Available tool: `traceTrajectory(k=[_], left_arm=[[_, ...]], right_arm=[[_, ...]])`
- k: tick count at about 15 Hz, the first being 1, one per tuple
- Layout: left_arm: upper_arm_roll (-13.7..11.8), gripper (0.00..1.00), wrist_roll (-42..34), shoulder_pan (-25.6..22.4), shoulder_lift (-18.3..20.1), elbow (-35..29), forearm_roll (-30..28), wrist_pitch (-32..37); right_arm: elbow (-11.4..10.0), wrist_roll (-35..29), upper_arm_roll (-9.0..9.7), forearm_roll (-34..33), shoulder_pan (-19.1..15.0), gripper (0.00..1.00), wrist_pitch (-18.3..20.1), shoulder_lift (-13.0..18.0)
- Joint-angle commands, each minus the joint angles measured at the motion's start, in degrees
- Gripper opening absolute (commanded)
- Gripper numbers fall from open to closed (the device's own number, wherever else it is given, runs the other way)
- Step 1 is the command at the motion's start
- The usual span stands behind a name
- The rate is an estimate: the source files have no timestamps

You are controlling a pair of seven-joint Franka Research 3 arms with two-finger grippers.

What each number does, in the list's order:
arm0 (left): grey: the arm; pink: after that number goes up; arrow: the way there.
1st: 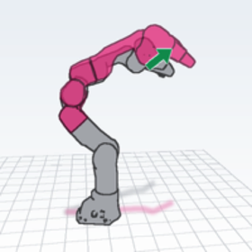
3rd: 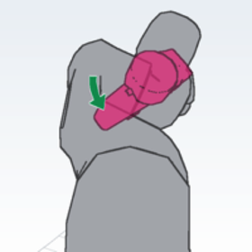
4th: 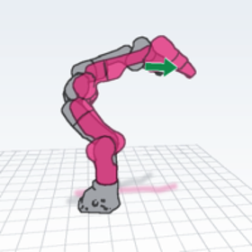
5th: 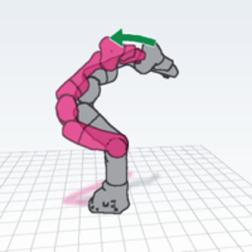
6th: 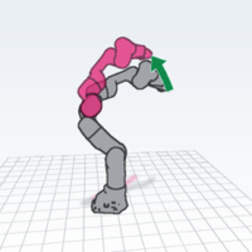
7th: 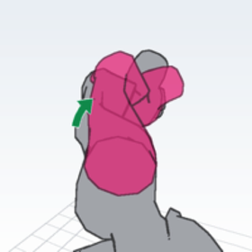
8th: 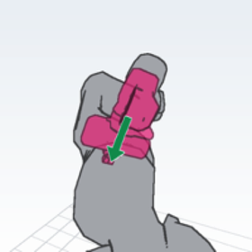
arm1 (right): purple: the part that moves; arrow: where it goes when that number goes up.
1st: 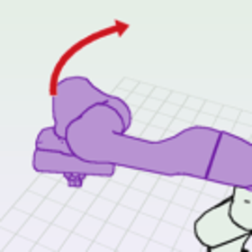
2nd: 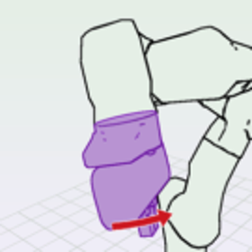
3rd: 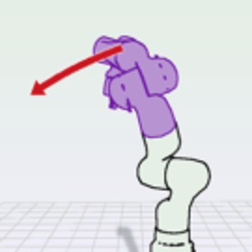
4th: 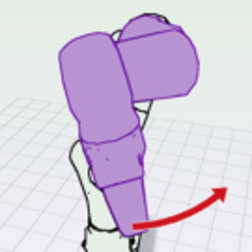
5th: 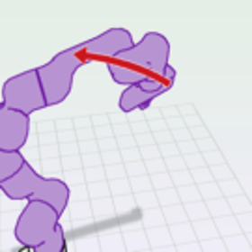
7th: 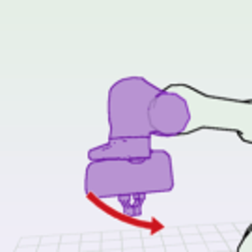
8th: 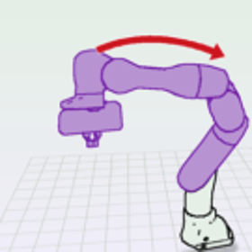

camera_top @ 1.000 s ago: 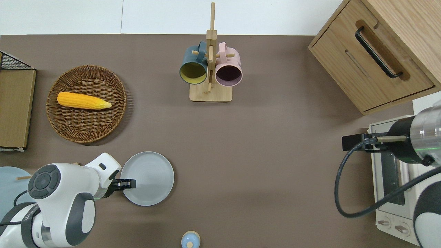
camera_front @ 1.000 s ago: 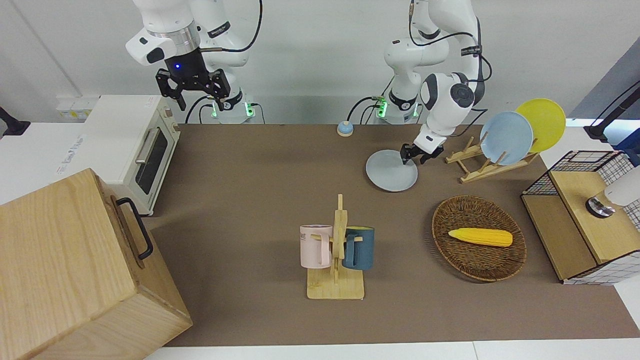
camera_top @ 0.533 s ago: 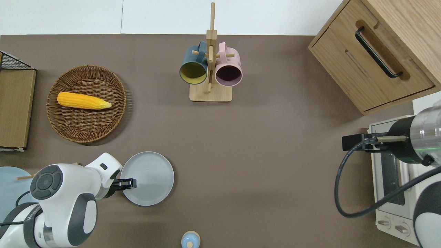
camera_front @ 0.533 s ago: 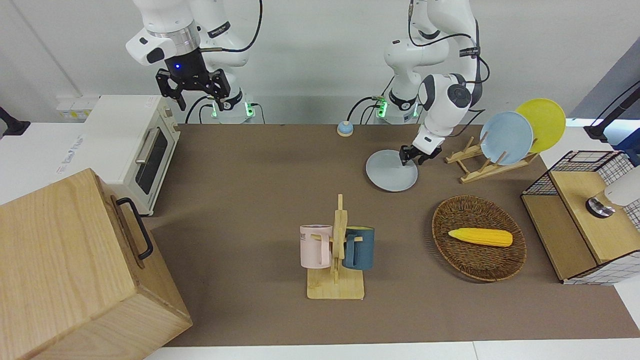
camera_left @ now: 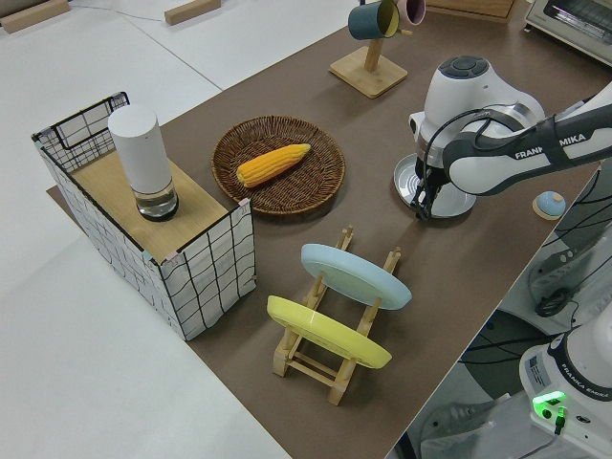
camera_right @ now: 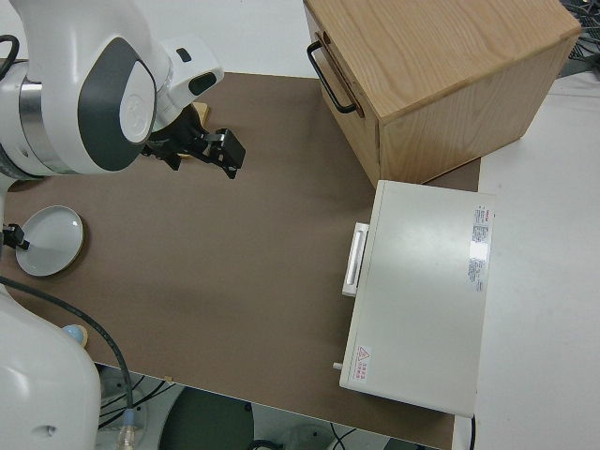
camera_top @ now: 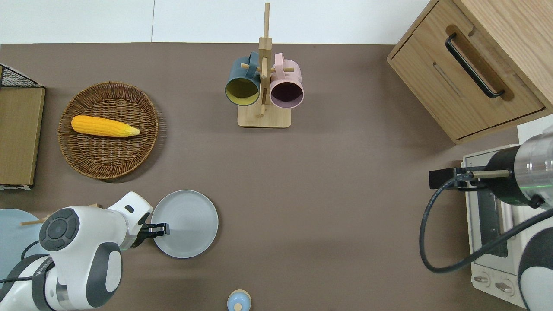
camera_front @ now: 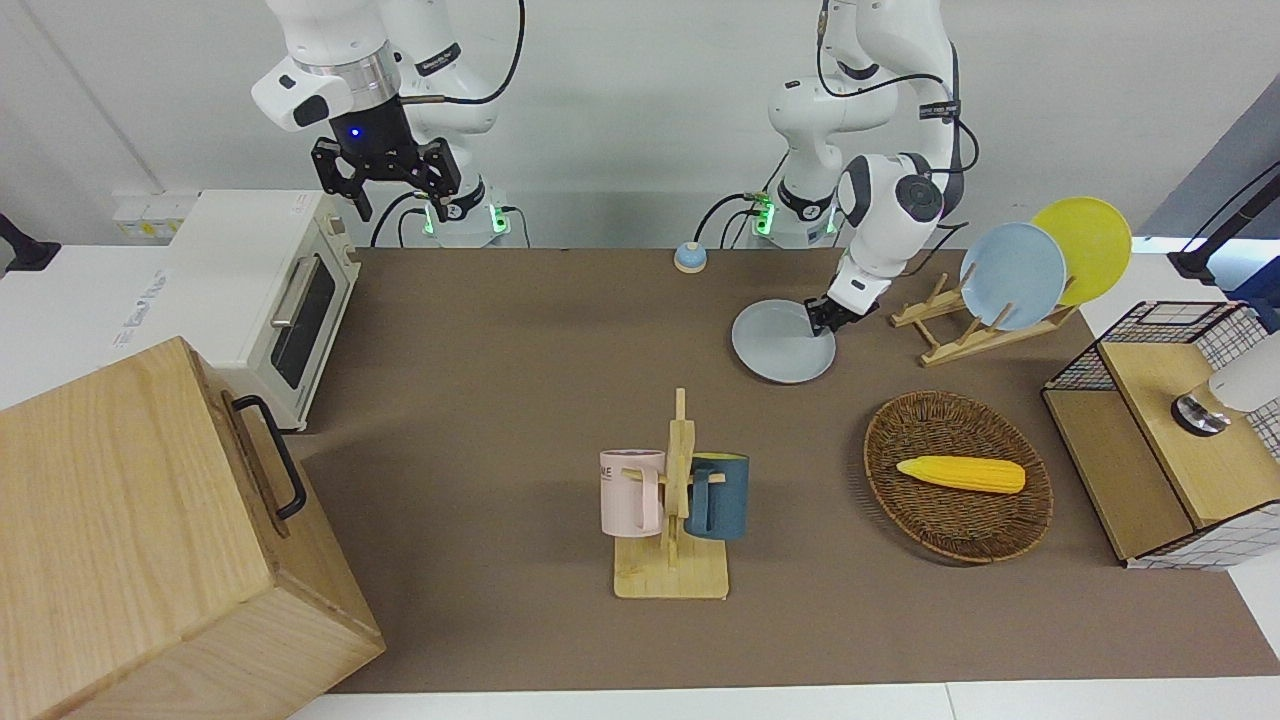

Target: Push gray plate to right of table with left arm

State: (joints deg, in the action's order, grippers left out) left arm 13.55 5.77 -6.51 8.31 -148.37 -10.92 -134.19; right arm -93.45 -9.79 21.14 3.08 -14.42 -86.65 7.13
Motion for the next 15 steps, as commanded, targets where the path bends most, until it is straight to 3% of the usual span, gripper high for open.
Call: traceTrajectory(k=[1, 8, 15], left_arm=[[1.04, 0.04, 1.0, -0.87, -0.05, -0.87, -0.42, -2.04], [1.56, 0.0, 2.92, -0.87, -0.14, -0.96, -0.42, -1.96], [7.36, 0.0, 11.53, -0.26, -0.22, -0.87, -0.42, -2.75]], right_arm=[[-1.56, -0.59, 0.83, 1.23, -1.4, 0.996, -0.01, 1.57], [-1.56, -0.59, 0.83, 1.23, -1.4, 0.996, -0.01, 1.57], [-1.56, -0.59, 0.83, 1.23, -1.4, 0.996, -0.01, 1.57]])
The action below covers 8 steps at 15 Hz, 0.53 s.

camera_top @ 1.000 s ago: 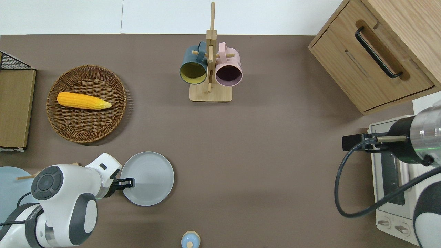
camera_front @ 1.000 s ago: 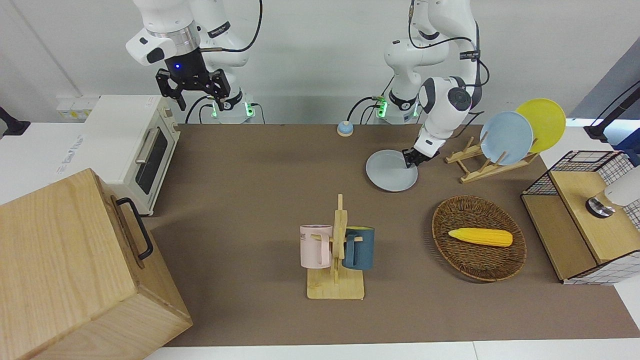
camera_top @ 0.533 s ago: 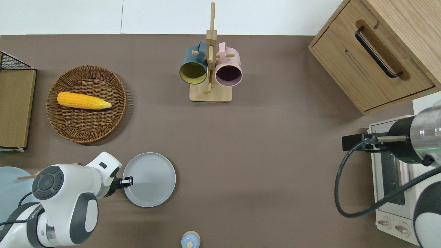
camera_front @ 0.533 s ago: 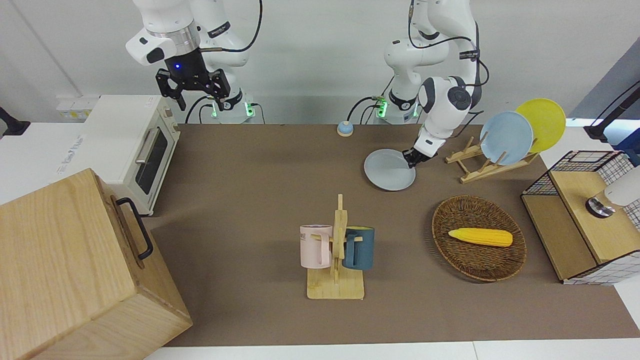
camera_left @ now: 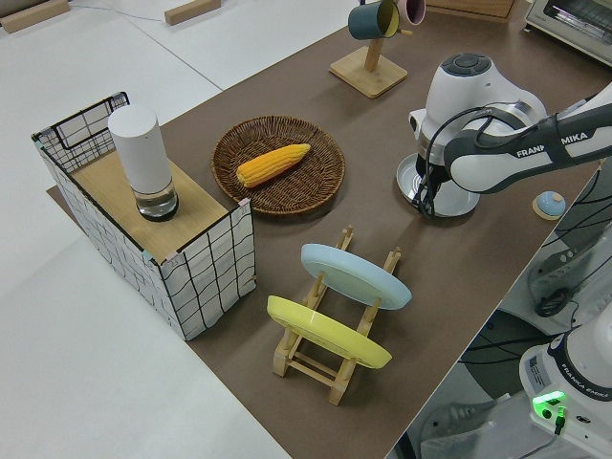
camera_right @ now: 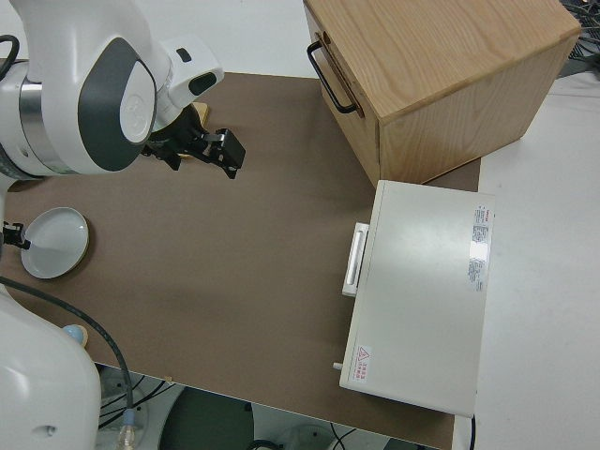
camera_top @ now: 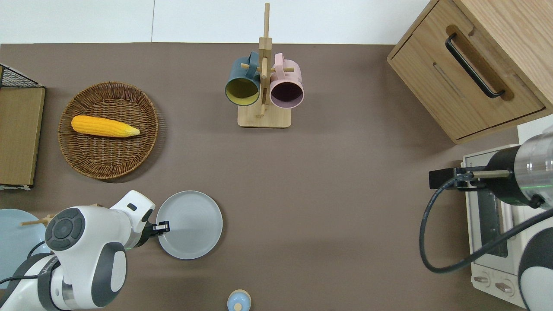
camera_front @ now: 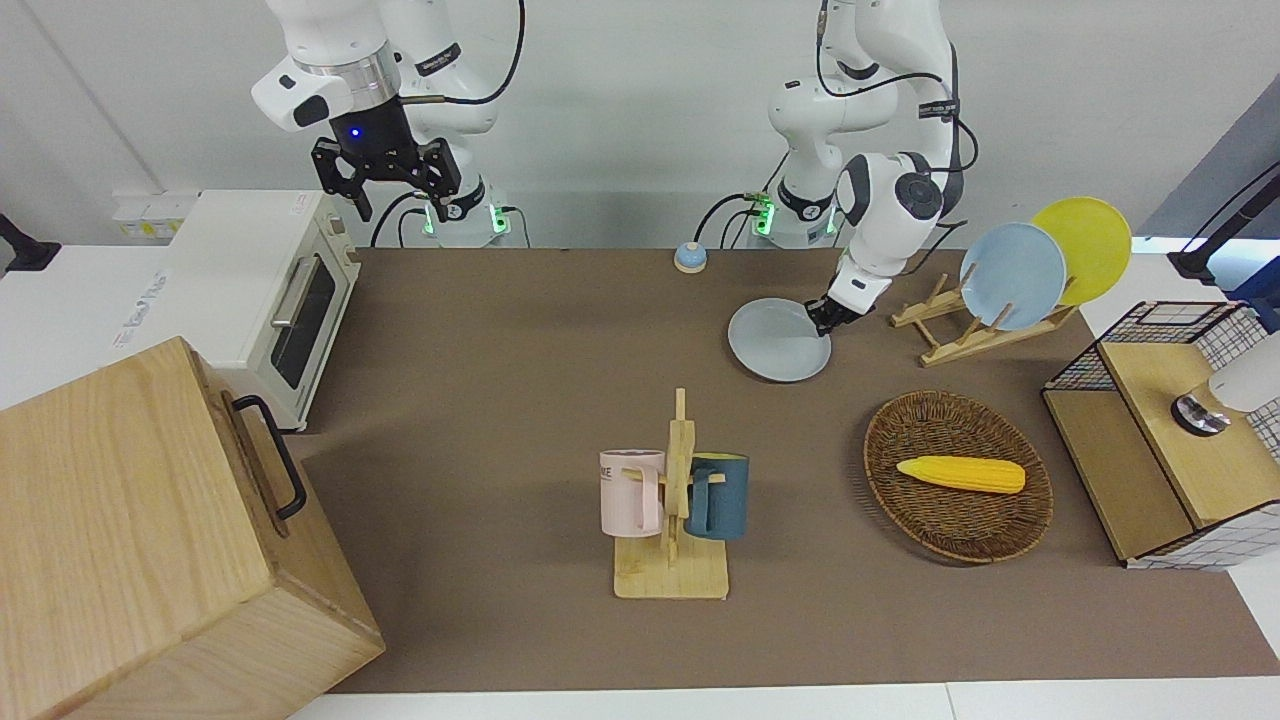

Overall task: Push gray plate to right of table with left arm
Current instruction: 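Push the gray plate with the left gripper toward the toaster oven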

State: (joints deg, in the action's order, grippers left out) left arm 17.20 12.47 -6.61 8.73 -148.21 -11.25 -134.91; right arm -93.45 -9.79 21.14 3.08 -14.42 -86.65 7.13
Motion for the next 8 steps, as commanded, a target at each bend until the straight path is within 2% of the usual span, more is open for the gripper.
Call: traceTrajectory(k=[1, 4, 8], left_arm=[[3.72, 0.0, 5.54, 0.36, -1.17, -1.02, -0.09, -2.02], [3.72, 0.0, 5.98, 2.99, -1.96, -1.02, -0.44, -3.16], [2.67, 0.0, 13.17, 9.66, -3.72, -1.02, -0.44, -6.06]], right_arm=[[-1.56, -0.59, 0.83, 1.23, -1.4, 0.996, -0.01, 1.57], [-1.56, -0.59, 0.83, 1.23, -1.4, 0.996, -0.01, 1.57], [-1.56, -0.59, 0.83, 1.23, -1.4, 0.996, -0.01, 1.57]])
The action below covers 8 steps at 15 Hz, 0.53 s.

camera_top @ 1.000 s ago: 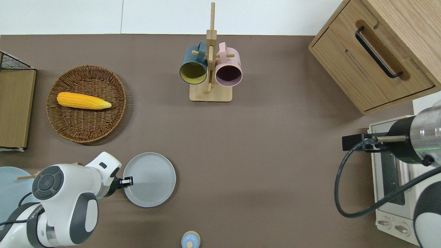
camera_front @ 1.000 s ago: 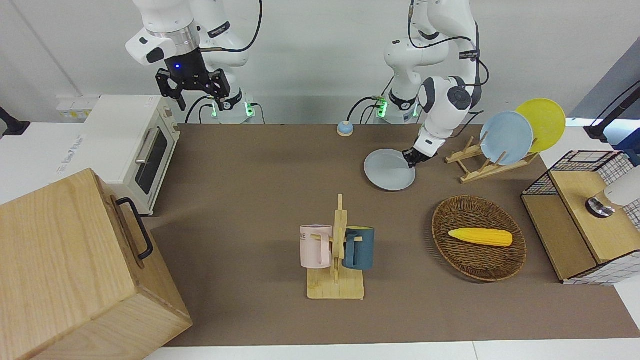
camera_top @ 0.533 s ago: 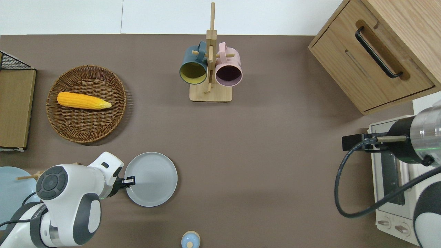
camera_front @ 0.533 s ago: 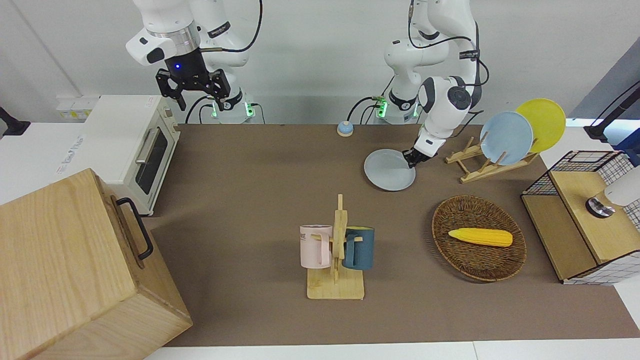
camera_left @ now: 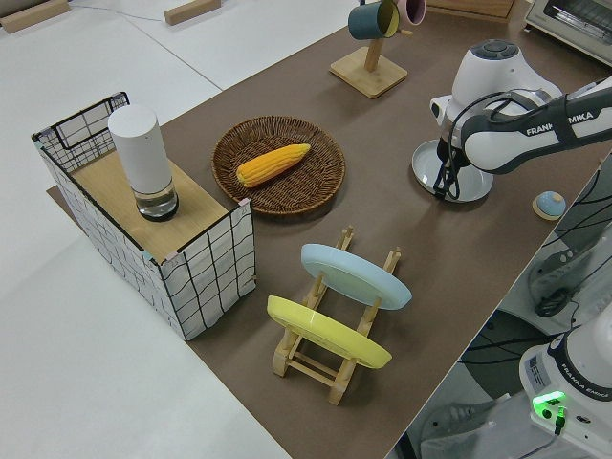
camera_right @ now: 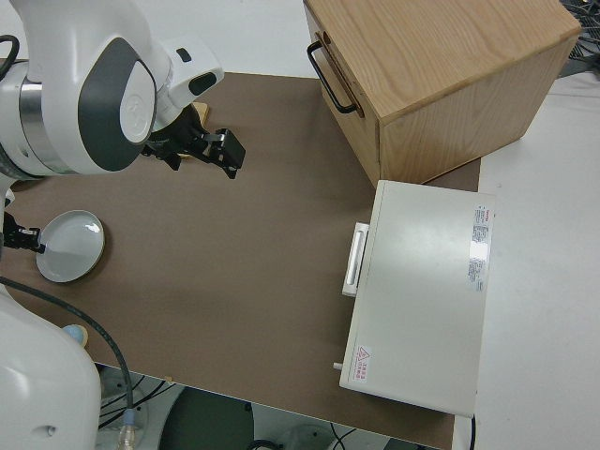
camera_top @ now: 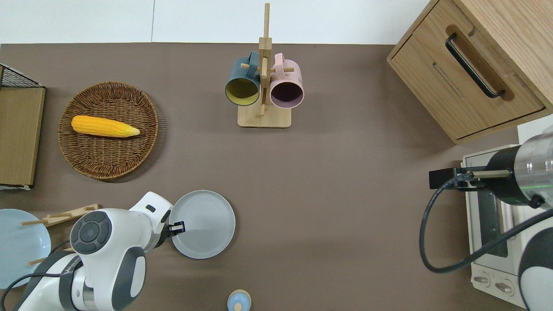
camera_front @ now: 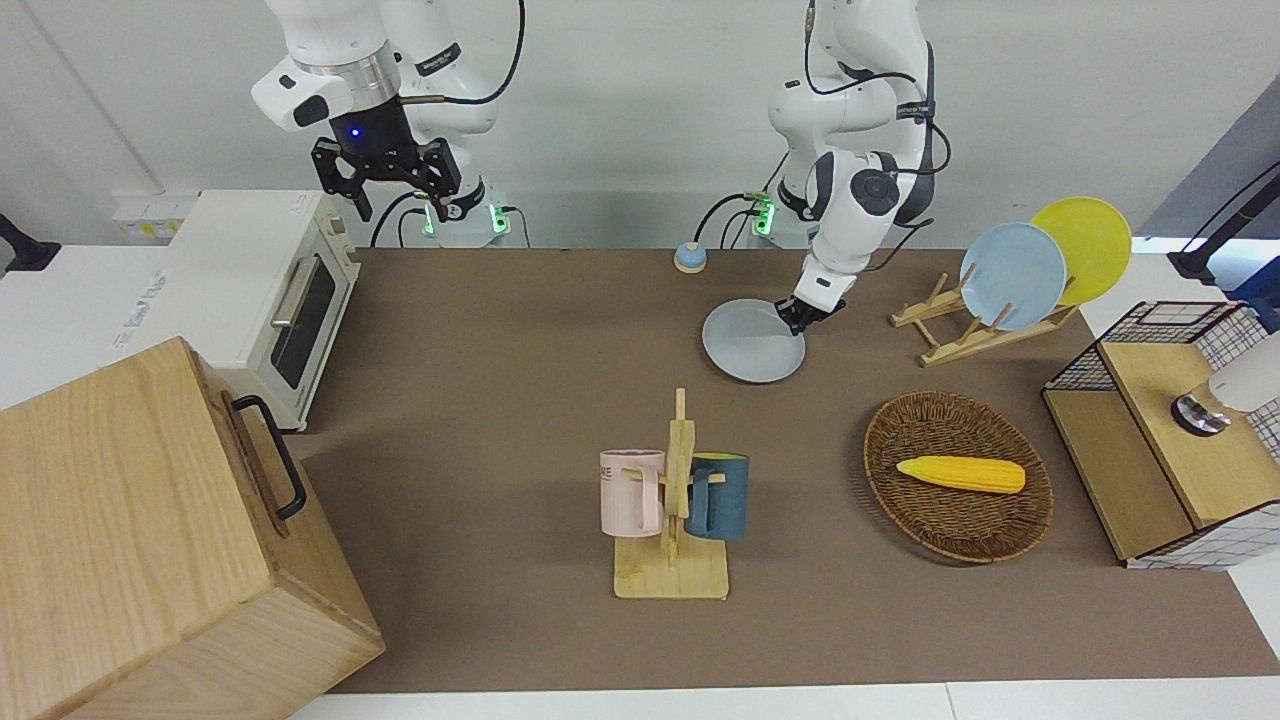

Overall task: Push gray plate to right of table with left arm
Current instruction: 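Push the gray plate with the left gripper toward the toaster oven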

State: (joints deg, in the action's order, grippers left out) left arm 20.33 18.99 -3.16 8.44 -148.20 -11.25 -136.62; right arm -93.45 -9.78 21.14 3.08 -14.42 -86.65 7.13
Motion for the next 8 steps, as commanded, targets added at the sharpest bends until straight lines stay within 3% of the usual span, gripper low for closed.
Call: traceTrajectory(k=[1, 3, 5, 8], left_arm=[[-0.55, 0.0, 8.5, 7.89, -3.87, -1.04, -0.44, -5.22], [-1.6, 0.0, 11.24, 11.75, -4.92, -0.95, -0.44, -6.81], [-6.67, 0.0, 12.3, 17.98, -6.68, -0.51, -0.44, -8.56], [-9.42, 0.0, 13.26, 23.36, -9.58, 0.19, -2.19, -12.08]], right_arm=[[-1.56, -0.59, 0.83, 1.23, -1.4, 0.996, -0.01, 1.57], [-1.56, -0.59, 0.83, 1.23, -1.4, 0.996, 0.07, 1.57], [-1.56, -0.67, 0.83, 1.23, -1.4, 0.996, -0.01, 1.57], [-1.56, -0.59, 0.83, 1.23, -1.4, 0.996, -0.01, 1.57]])
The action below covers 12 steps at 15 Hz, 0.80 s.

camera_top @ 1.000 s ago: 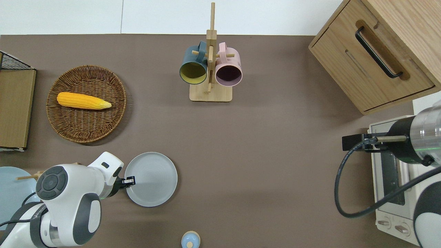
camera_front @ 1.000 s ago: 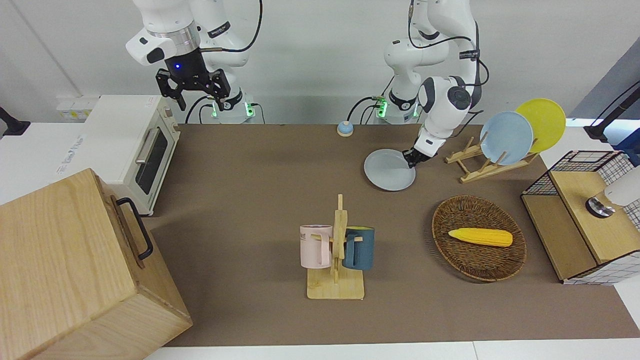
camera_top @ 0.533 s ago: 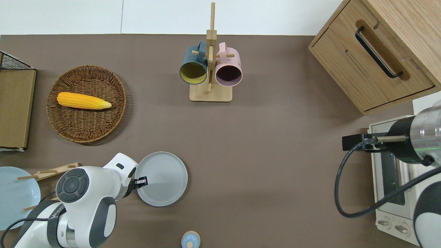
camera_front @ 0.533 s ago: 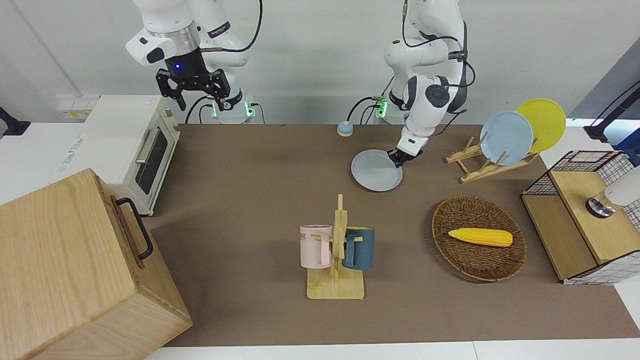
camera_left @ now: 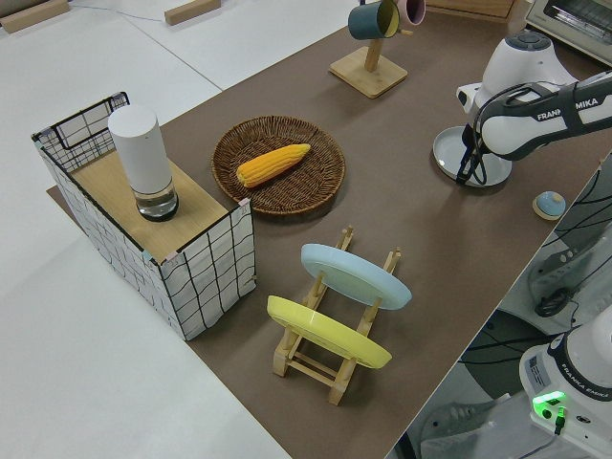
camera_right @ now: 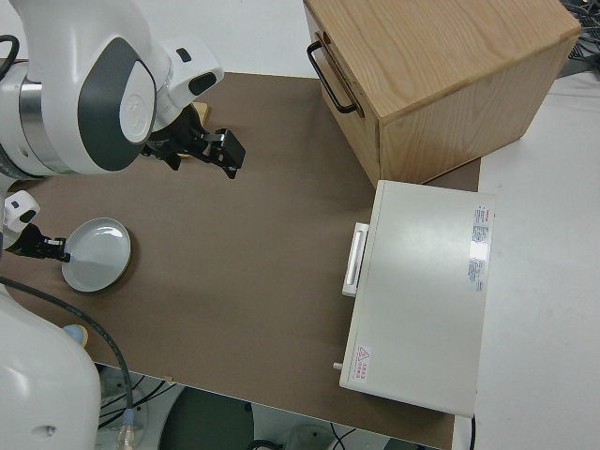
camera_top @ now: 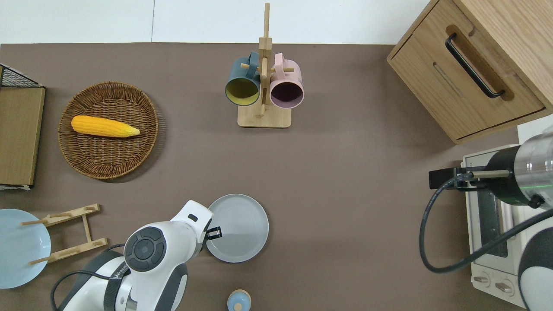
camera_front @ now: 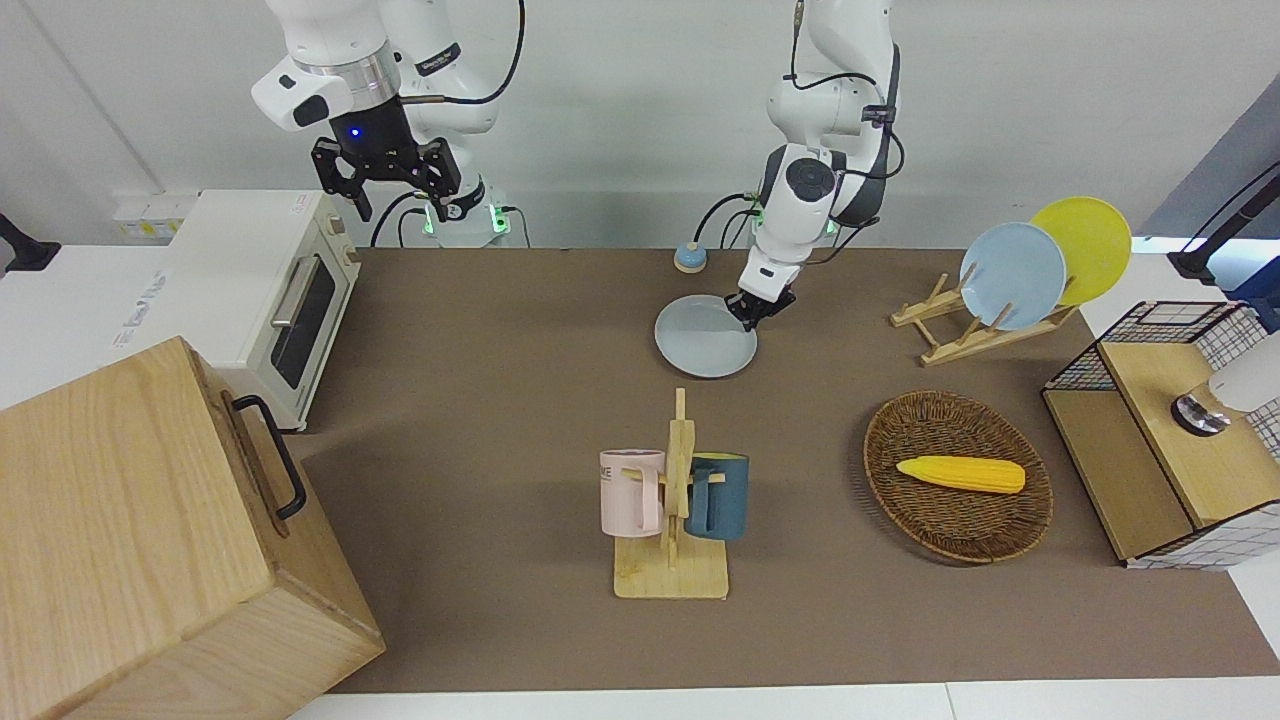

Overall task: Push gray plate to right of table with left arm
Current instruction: 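Push the gray plate with the left gripper toward the toaster oven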

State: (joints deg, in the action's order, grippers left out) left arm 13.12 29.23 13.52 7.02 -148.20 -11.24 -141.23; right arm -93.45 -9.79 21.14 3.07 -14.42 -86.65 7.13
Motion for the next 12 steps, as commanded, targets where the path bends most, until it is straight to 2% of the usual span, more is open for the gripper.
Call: traceTrajectory(k=[1, 4, 12], left_arm=[[-2.65, 0.0, 3.9, 8.34, -8.94, 0.81, -3.78, -8.35], [-2.75, 0.0, 7.06, 11.17, -11.05, 3.27, -5.55, -8.98], [-3.01, 0.0, 16.99, 17.31, -12.99, 7.66, -5.64, -8.98]], right_arm=[[-1.56, -0.59, 0.83, 1.23, -1.4, 0.996, -0.01, 1.57], [-1.56, -0.59, 0.83, 1.23, -1.4, 0.996, -0.01, 1.57], [-1.56, -0.59, 0.83, 1.23, -1.4, 0.996, -0.01, 1.57]])
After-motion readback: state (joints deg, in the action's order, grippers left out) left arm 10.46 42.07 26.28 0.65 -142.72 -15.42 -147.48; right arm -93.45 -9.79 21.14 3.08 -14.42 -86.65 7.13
